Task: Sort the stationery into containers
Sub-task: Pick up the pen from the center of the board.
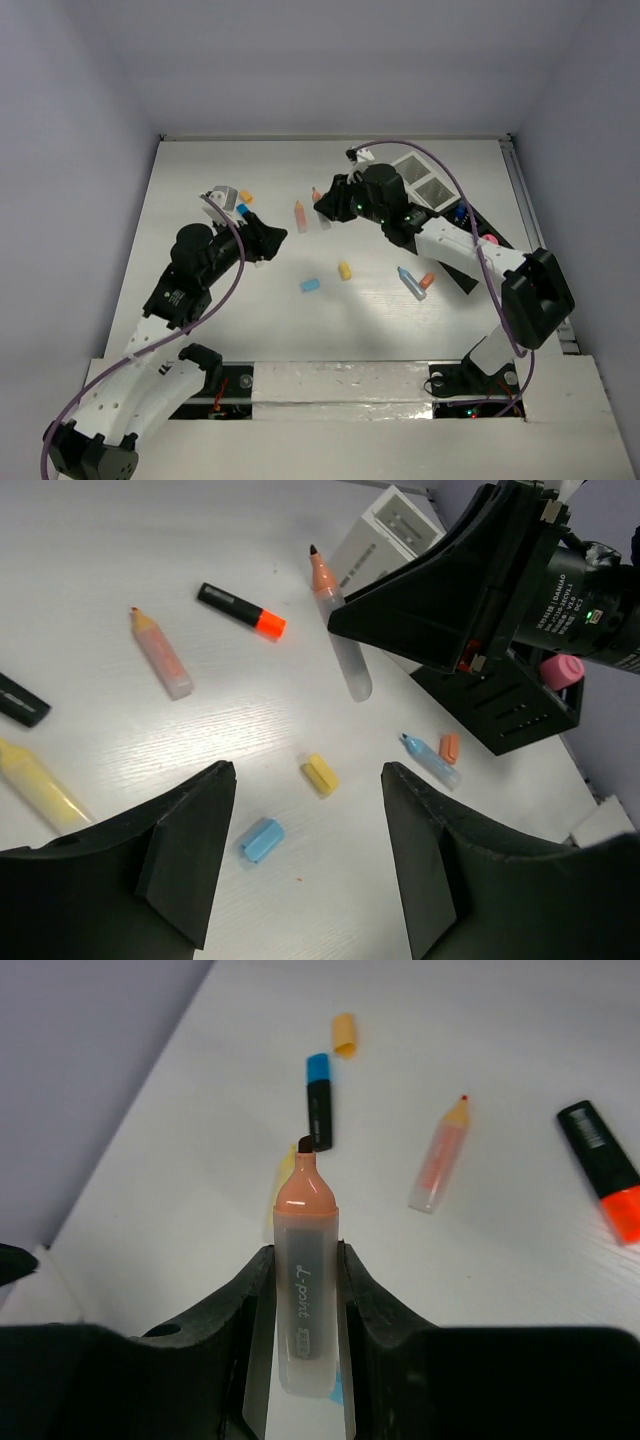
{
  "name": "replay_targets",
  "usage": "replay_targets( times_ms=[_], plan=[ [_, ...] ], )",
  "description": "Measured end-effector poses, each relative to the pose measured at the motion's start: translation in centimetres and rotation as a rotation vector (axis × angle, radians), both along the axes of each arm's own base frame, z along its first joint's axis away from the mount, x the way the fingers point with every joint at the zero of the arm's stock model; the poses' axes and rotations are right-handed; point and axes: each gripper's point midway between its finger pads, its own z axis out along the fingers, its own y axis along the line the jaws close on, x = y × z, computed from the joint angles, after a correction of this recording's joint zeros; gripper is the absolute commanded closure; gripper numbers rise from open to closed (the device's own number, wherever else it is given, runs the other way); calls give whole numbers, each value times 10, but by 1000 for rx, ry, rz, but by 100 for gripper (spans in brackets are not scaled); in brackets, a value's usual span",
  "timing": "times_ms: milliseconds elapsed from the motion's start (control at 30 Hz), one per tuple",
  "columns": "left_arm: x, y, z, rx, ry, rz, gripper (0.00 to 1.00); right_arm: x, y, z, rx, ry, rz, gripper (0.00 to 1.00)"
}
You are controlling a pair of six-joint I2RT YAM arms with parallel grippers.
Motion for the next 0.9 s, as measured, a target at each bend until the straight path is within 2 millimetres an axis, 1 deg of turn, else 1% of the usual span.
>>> replay_targets(
  times_ms=[233,400,567,733,800,900],
  plan=[
    [-5,-14,-6,-69,22,-58,45,-22,15,2,138,65,45,87],
    [-4,-28,-15,-91,56,-90,45,-35,24,4,228,112,63,86],
    [-4,-36,-24,-99,91,-79,50,-47,35,15,282,121,82,85],
    [-1,-39,-23,-110,82,-54,51,-61,45,33,324,98,109,85],
    [1,-42,-25,-107,85,-49,53,-63,47,36,333,91,108,84],
    [3,-49,-37,-84,113,-55,54,-65,49,37,337,92,108,84]
  ],
)
